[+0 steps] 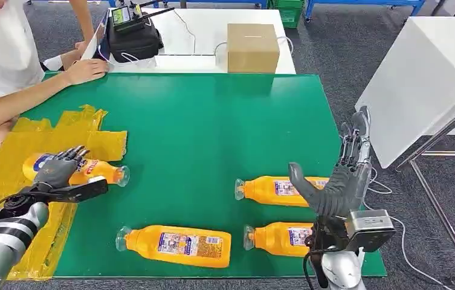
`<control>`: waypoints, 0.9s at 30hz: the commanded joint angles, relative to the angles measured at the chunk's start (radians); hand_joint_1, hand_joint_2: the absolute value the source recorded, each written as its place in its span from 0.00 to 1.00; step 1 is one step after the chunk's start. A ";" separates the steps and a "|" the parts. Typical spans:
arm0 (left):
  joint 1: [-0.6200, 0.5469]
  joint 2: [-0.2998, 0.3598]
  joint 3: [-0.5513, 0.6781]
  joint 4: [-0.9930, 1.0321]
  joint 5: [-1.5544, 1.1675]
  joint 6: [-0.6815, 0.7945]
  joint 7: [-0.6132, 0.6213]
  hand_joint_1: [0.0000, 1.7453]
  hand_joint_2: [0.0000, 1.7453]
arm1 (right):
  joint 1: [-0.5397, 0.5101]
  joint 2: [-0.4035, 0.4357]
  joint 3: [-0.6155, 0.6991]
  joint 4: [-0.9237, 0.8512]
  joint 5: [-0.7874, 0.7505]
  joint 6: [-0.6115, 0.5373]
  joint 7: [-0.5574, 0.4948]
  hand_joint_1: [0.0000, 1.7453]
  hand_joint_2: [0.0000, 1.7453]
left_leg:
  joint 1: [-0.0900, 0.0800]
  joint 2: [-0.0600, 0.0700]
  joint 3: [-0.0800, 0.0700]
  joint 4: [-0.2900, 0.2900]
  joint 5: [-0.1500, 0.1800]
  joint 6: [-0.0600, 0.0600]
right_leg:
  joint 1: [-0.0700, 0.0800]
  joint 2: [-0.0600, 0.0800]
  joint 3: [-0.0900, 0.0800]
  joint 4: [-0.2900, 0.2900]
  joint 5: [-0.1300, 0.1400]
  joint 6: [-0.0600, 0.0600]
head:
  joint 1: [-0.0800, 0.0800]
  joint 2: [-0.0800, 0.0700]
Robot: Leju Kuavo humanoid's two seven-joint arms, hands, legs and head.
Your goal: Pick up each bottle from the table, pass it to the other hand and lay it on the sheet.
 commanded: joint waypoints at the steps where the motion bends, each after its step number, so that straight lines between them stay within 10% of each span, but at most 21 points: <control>1: 0.357 0.152 0.113 -0.567 0.462 -0.318 -0.224 0.00 1.00 | -0.052 -0.028 0.013 0.092 -0.019 0.023 0.007 0.00 1.00 | 0.000 0.009 0.007 -0.002 -0.003 -0.002 | 0.000 0.008 0.005 -0.003 0.000 0.000 | 0.000 0.000; 4: 0.498 0.239 0.139 -0.783 0.615 -0.439 -0.259 0.00 1.00 | -0.074 -0.036 0.030 0.116 -0.022 0.033 0.014 0.00 1.00 | 0.001 0.011 0.005 0.000 -0.005 -0.004 | 0.001 0.009 0.003 -0.002 -0.001 -0.001 | 0.000 0.000; 5: 0.554 0.280 0.149 -0.855 0.660 -0.473 -0.261 0.00 0.00 | -0.084 -0.039 0.039 0.127 -0.022 0.039 0.016 0.00 1.00 | 0.001 0.012 0.004 0.000 -0.005 -0.004 | 0.001 0.009 0.000 -0.001 -0.001 -0.001 | 0.000 0.000; 14: 0.647 0.291 0.126 -1.090 0.858 -0.488 -0.345 0.00 0.00 | -0.151 -0.075 0.148 0.203 -0.005 0.208 0.058 0.00 1.00 | 0.003 0.006 0.002 -0.001 -0.006 -0.006 | 0.001 0.005 -0.010 -0.002 -0.004 -0.006 | -0.001 0.000; 23: 0.343 0.052 -0.149 -1.017 1.008 -0.407 -0.345 0.00 0.00 | -0.249 -0.145 0.444 0.310 0.070 0.519 0.029 0.00 1.00 | 0.001 -0.006 0.004 -0.003 -0.003 -0.006 | 0.000 -0.007 -0.005 -0.004 -0.004 -0.004 | -0.001 0.000; 24: 0.325 0.026 -0.163 -0.999 1.007 -0.392 -0.345 0.00 1.00 | -0.274 -0.150 0.492 0.335 0.089 0.543 0.039 0.00 1.00 | 0.001 -0.006 0.004 -0.003 -0.002 -0.005 | -0.001 -0.007 -0.006 -0.004 -0.004 -0.004 | 0.000 0.000; 27: 0.310 -0.008 -0.173 -0.977 1.012 -0.366 -0.345 0.00 1.00 | -0.304 -0.145 0.550 0.396 0.106 0.548 0.053 0.00 1.00 | 0.001 -0.005 0.007 -0.004 -0.003 -0.005 | -0.001 -0.007 -0.002 -0.005 -0.004 -0.004 | 0.000 0.000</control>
